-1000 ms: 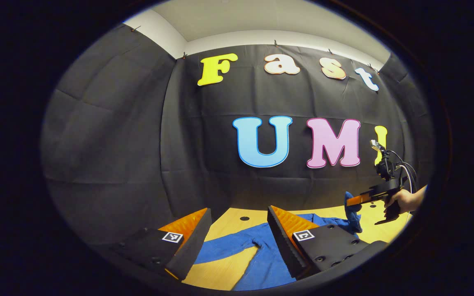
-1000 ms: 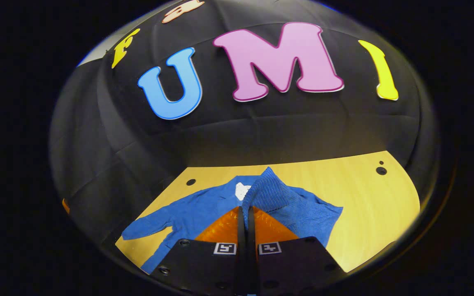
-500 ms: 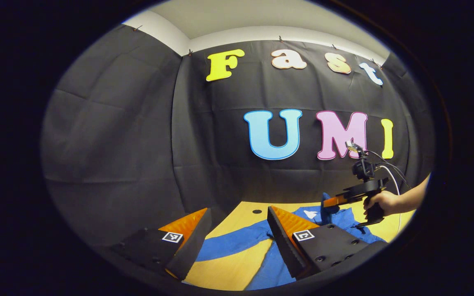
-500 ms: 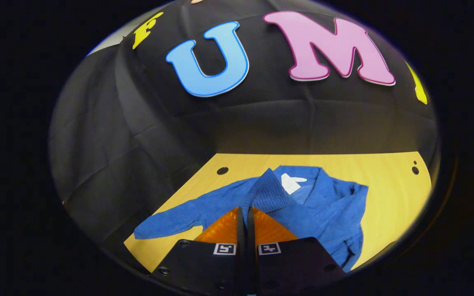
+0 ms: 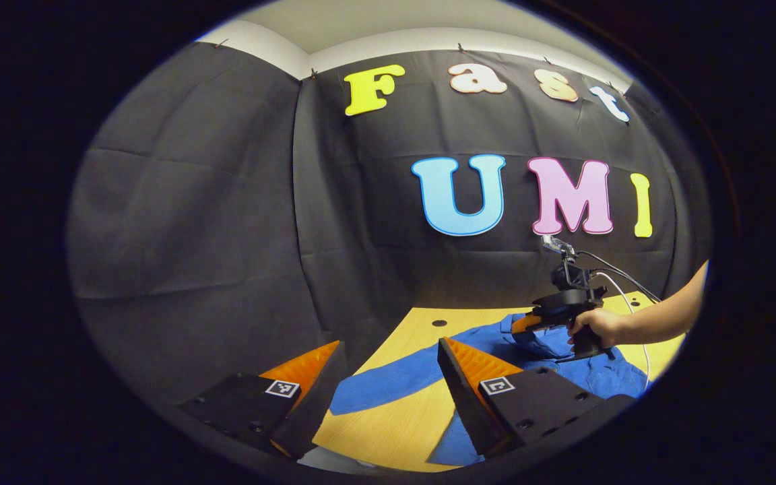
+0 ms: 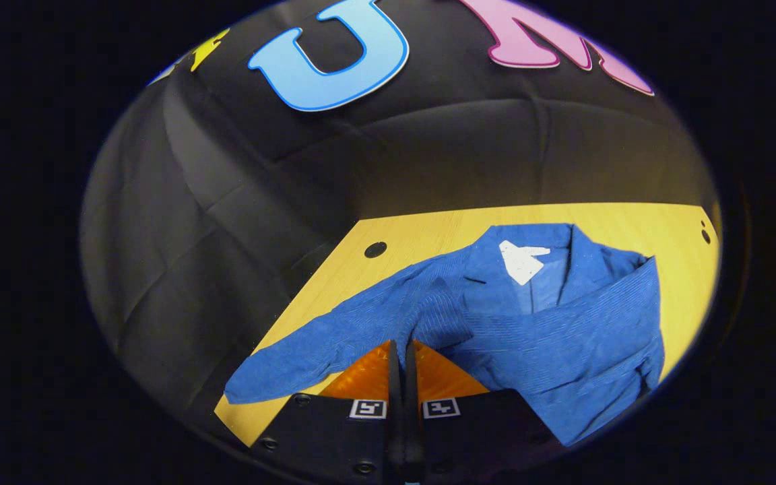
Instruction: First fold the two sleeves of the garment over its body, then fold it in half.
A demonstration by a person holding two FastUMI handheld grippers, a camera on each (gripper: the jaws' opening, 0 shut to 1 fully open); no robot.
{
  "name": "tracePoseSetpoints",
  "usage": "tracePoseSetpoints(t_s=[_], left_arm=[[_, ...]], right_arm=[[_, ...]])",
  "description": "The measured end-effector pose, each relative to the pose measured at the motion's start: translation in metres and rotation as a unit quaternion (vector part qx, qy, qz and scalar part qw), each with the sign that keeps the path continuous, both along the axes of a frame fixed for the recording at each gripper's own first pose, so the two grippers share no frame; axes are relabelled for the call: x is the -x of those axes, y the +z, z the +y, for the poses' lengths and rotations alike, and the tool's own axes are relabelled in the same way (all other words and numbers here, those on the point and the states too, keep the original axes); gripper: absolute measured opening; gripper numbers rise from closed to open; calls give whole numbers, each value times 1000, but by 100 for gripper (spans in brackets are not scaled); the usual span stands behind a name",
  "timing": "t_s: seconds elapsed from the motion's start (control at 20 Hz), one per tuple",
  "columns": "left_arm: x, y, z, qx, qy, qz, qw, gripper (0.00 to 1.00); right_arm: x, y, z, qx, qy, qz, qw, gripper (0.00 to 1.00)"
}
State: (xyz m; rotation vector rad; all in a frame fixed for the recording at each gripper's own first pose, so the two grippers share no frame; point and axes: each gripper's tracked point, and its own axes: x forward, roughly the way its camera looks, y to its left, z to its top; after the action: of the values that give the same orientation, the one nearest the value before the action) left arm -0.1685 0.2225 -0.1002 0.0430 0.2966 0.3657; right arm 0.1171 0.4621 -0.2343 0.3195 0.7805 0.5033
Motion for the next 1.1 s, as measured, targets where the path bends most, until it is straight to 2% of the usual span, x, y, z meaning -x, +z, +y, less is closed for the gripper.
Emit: tracePoseSetpoints(t_s=[0.1,0.15,0.25,0.3,0.5,0.6,0.8,1.1], left_arm=[[1,-5,2,1,0,8,1000,80],[0,-8,3,3,0,11,1000,80],[-3,-16,5,9,-2,16,1000,80],[-5,-21,8,13,-3,19,1000,80],[-19,-39,27,34,-2,22,999,80],[-28,-49,44,31,4,27,999,80],[-51,-81,82,32,16,56,998,80],[-84,-156,115,75,27,126,989,80]], right_arm=[[2,-12,10,-18,2,18,1000,5],[6,-14,13,-28,6,27,999,0],[17,-13,11,-32,13,25,999,67],[4,-4,9,-25,16,9,1000,100],[19,33,-14,-3,40,-55,998,98],[33,50,-39,11,41,-75,996,98],[56,79,-97,-10,-15,-91,996,98],[90,93,-200,29,-86,-102,991,98]])
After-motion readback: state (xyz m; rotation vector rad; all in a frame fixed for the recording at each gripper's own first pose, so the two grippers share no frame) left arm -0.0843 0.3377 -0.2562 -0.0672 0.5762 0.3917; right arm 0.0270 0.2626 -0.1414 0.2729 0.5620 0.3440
